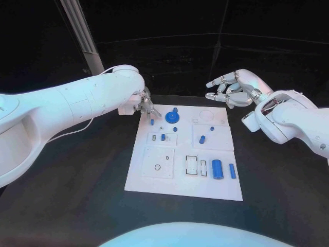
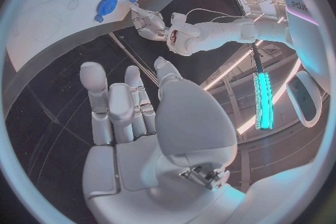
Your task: Assemble the parts on the task board
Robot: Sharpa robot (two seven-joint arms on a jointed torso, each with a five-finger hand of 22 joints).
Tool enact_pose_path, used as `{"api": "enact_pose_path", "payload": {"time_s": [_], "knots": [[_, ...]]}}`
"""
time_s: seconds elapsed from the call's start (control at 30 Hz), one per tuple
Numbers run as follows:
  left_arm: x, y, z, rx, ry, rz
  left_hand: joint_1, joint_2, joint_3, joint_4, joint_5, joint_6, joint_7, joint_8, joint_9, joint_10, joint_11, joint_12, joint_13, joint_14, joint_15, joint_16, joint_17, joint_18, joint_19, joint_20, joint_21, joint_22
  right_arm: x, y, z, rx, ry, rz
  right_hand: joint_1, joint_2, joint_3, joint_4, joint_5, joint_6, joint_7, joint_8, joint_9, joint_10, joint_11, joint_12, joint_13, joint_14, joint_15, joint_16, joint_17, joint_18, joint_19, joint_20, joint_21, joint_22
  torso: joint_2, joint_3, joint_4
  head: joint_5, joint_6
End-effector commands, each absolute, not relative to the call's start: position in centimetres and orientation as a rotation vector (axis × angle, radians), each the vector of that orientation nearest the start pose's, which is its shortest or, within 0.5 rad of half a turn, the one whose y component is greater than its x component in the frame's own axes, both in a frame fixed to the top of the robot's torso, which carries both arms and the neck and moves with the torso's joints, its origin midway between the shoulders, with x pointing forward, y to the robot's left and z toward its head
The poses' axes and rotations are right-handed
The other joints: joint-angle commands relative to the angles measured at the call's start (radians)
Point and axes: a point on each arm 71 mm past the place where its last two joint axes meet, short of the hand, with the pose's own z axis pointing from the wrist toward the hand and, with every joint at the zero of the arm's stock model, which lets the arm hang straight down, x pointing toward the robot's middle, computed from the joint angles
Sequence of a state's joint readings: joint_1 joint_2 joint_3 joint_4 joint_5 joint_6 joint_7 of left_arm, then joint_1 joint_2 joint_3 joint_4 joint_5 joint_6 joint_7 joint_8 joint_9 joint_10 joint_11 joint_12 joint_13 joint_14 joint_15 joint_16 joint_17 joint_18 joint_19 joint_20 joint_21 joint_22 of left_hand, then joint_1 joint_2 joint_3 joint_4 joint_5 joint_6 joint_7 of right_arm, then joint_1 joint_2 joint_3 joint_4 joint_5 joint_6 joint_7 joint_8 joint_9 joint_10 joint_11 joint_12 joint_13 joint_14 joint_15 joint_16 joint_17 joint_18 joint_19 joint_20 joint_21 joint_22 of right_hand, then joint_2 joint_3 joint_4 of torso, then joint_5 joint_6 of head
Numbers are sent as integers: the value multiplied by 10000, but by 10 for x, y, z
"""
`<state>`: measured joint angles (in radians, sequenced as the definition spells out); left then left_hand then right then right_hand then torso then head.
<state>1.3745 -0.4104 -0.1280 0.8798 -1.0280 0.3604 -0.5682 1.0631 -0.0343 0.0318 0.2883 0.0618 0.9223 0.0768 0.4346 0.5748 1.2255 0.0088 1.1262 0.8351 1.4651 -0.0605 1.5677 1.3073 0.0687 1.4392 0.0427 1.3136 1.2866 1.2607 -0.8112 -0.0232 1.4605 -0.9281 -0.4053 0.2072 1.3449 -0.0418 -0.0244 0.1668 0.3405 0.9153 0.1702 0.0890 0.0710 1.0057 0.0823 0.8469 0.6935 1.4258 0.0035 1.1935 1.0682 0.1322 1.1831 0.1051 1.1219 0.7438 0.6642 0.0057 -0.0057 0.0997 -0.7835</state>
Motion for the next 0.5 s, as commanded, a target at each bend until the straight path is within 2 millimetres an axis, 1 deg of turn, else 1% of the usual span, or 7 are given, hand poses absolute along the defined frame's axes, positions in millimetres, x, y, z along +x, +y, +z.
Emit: {"api": "enact_pose_path", "payload": {"time_s": [0.03, 0.13, 0.33, 0.43, 0.5], "knots": [[590, 187, -191, -1661, 23808, -981, 37, 113, -77, -18, 2, 83, -6, 47, -14, 26, -67, 26, 17, 1057, -12, 31, 2634, 47, 29, 49, 20, 15, 508, -199, -139, 1877, 14919, 10799, 13, 24, -22, -3, 27, -68, -15, 4, -3, -75, -13, 38, -13, -51, -10, -21, 8, 193, -47, 28, -66, -5, -4, 2, 9, -14, -10], [590, 188, -192, -1665, 23843, -952, 82, 132, -97, -40, 6, 94, -13, 63, -17, 29, -73, 33, 22, 1057, -17, 31, 2634, 44, 34, 44, 27, 24, 508, -198, -139, 1876, 14922, 10800, 13, 24, -22, -3, 27, -68, -15, 4, -3, -75, -13, 38, -13, -51, -10, -21, 8, 193, -47, 28, -66, -5, -2, -6, 15, -12, -9], [590, 187, -197, -1620, 24020, -927, 223, 178, -144, -96, 12, 112, -26, 100, -28, 44, -87, 60, 47, 1057, -29, 31, 2634, 35, 53, 31, 59, 64, 508, -198, -139, 1871, 14928, 10809, 29, 31, -21, -4, 27, -69, -16, 5, -3, -77, -13, 43, -19, -46, -11, -8, 24, 193, -43, 28, -66, -1, 0, 9, 19, -20, -27], [590, 187, -200, -1590, 24098, -946, 246, 183, -152, -105, 13, 115, -28, 106, -29, 42, -89, 59, 42, 1057, -30, 31, 2634, 36, 51, 29, 54, 59, 508, -197, -139, 1872, 14930, 10810, 31, 33, -21, -3, 27, -68, -16, 5, -2, -77, -13, 43, -20, -47, -11, -11, 19, 193, -44, 28, -67, -3, -8, 6, 23, -22, -52], [589, 186, -202, -1582, 24127, -964, 261, 189, -157, -111, 15, 116, -29, 109, -31, 43, -90, 61, 44, 1057, -31, 31, 2634, 34, 55, 28, 61, 67, 508, -197, -139, 1872, 14930, 10811, 34, 36, -20, -3, 28, -68, -16, 6, -2, -77, -13, 44, -21, -48, -11, -15, 14, 194, -45, 28, -69, -6, -9, 7, 24, -11, -43]]}}
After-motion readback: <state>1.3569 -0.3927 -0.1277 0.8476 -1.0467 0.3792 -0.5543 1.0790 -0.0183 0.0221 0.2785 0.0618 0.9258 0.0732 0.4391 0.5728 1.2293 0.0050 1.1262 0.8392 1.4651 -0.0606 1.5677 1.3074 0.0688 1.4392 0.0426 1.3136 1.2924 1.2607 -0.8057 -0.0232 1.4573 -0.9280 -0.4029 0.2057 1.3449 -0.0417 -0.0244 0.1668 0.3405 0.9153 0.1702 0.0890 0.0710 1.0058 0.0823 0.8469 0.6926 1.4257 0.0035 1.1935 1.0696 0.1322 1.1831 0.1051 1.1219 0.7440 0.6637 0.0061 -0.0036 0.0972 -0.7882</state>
